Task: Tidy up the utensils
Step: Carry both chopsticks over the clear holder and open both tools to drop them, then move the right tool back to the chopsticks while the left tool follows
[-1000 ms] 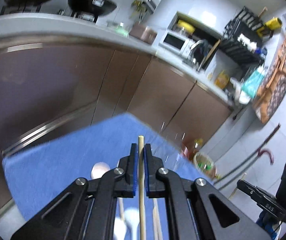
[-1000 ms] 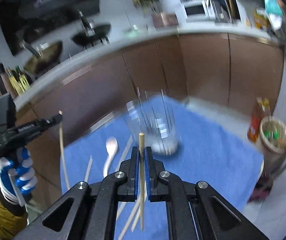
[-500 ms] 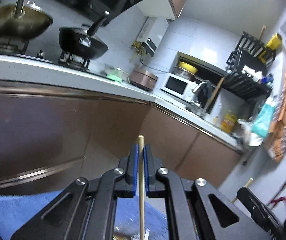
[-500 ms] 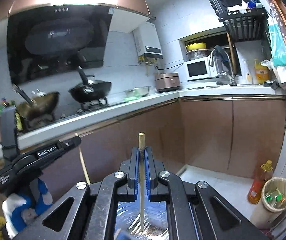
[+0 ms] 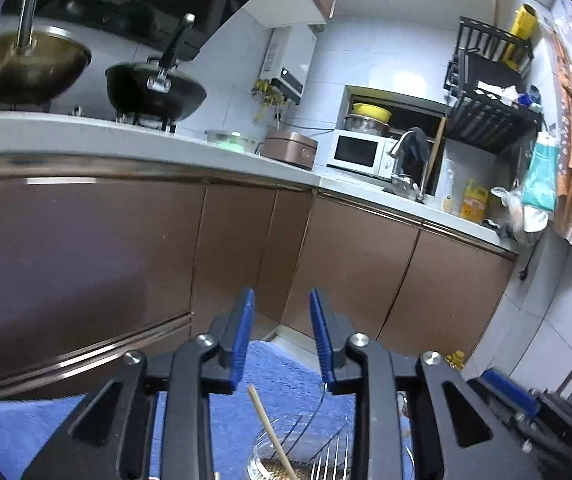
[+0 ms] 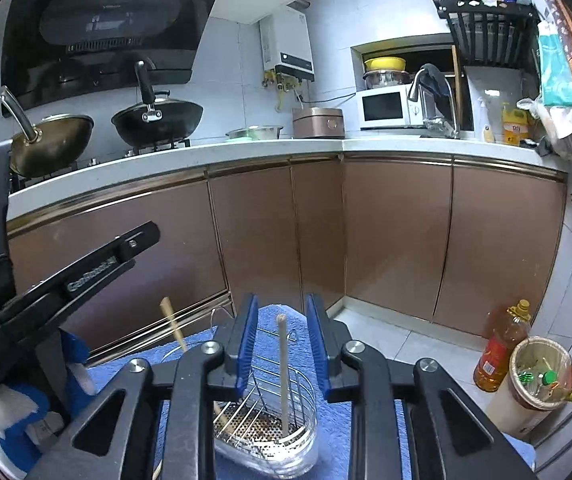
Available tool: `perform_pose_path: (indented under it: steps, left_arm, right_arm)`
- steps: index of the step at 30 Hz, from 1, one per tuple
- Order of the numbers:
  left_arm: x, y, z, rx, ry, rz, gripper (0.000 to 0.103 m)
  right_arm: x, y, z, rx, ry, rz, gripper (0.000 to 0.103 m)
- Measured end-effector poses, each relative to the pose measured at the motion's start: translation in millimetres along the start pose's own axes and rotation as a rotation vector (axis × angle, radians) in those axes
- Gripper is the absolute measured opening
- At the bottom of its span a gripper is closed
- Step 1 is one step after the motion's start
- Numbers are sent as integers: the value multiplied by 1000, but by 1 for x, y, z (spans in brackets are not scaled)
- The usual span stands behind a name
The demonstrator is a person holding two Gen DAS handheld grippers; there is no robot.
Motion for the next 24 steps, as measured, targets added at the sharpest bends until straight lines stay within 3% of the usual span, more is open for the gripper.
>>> perform_pose_path:
  steps: [3,7,16,24]
  left_arm:
    - [9,-27,3,4,21,14,45]
    - [12,-65,8,5,50,70,46]
    - [-13,-125,31,-28,64,298,46]
    - [-59,-167,39,-139,18,530,46]
  right_arm:
    - [7,-25,-3,-1,23,-8,24]
    - [12,-61,1,1,32,-2,24]
    - [-1,-121,20,24,46,89,24]
    - [-34,-135,34,87,98,245,24]
Point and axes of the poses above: each gripper's, at about its wrist camera, not at the fingertips, and y roughly the way its jaws point, z to its left, x to its top, the point moved 5 cm from there along y, roughly the way its jaws point, and after that the axes turned 8 degrees about -y, right-handed, at the moved point
